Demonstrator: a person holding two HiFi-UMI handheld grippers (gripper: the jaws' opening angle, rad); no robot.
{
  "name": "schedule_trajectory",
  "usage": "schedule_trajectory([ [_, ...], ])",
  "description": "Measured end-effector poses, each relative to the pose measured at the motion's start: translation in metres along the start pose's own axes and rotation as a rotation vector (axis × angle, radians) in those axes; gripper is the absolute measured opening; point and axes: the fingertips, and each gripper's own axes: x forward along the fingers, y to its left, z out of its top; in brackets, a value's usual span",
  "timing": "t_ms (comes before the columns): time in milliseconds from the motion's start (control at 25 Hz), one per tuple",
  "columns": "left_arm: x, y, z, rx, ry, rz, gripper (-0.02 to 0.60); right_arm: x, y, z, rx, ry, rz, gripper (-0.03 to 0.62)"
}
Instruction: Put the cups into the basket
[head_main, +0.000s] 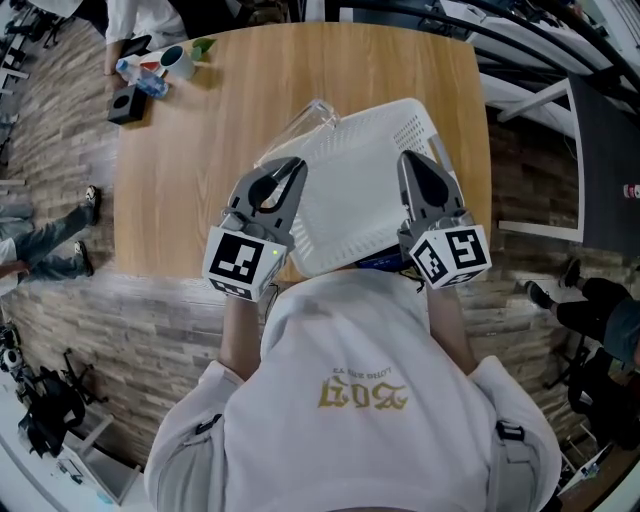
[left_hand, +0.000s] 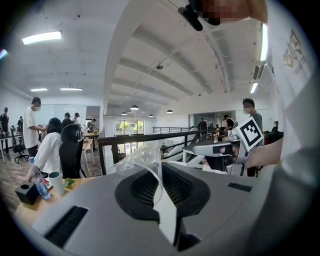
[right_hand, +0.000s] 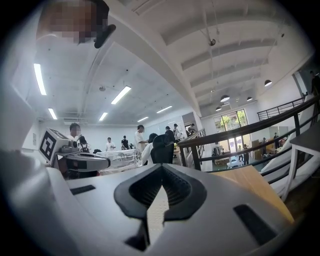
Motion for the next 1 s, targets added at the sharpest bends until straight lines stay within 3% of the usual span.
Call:
schedule_trajectory([
  [600,0.015,-0.012,-0.024,0.064,0.084,-0.050,0.025,0.002,-0.005,-0.013,-0.005,0.038,0.006,0.011],
  [1000,0.019,-0.018,-0.049,0.126,0.185,-0.083,0.025,0.006,0.000,-0.024,-0.057,0.087,0.025,0.011],
])
